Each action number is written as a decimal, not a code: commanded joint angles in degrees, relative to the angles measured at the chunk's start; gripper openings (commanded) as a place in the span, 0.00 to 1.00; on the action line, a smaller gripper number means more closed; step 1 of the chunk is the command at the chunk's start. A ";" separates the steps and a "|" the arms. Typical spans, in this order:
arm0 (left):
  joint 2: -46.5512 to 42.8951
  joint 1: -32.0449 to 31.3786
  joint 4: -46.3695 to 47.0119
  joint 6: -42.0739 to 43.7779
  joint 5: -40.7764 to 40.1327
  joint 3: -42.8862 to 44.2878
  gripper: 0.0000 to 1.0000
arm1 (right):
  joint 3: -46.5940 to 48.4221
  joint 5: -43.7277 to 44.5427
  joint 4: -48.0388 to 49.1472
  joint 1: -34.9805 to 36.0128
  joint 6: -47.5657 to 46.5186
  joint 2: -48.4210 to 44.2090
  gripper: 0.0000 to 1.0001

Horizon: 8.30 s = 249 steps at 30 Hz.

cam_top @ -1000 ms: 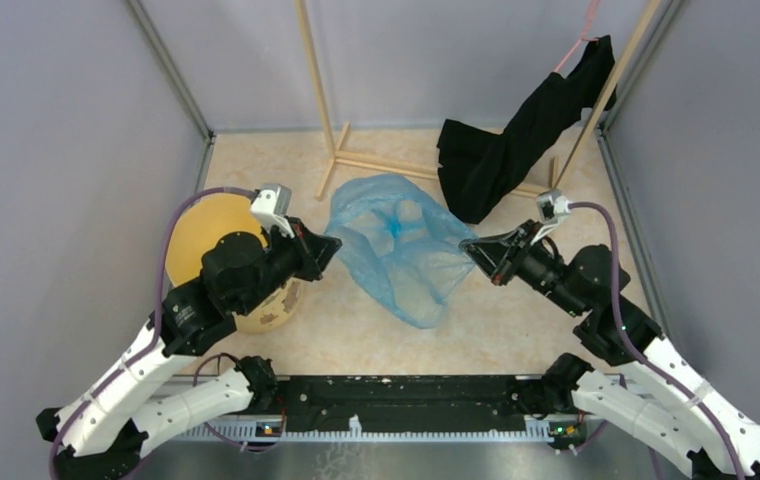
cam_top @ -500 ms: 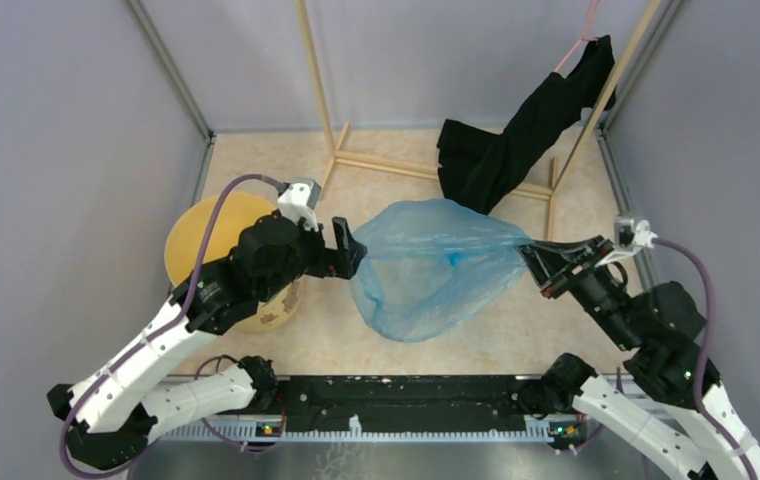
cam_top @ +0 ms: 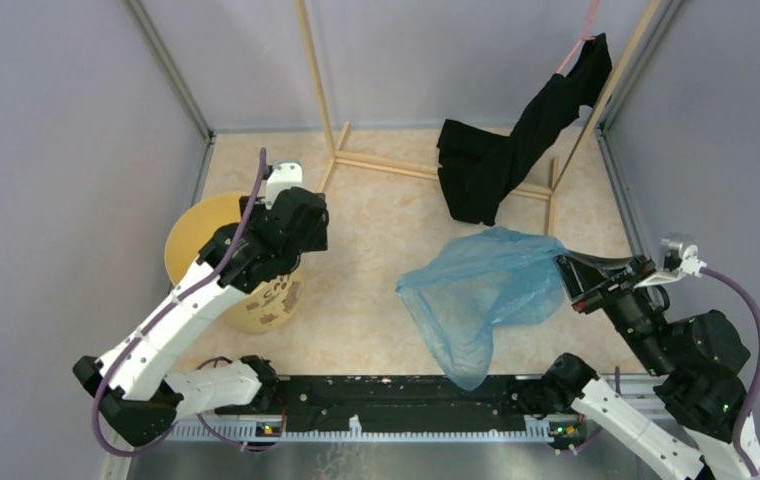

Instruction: Put the trash bags into the trash bin

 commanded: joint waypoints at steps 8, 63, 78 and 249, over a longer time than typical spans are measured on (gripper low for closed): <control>-0.28 7.30 7.96 6.72 3.75 -8.75 0.59 | 2.85 0.64 -3.19 0.14 -0.40 -1.43 0.00; -20.64 -18.00 64.87 -6.06 62.42 -36.74 0.91 | 4.26 -0.12 7.45 0.15 7.38 5.45 0.00; -14.13 -21.25 76.60 -8.96 47.68 -43.76 0.83 | 10.60 -1.72 10.71 0.16 11.76 10.11 0.00; 1.66 2.30 32.86 5.44 26.95 -16.01 0.00 | 27.35 3.14 19.03 13.75 -7.67 74.45 0.00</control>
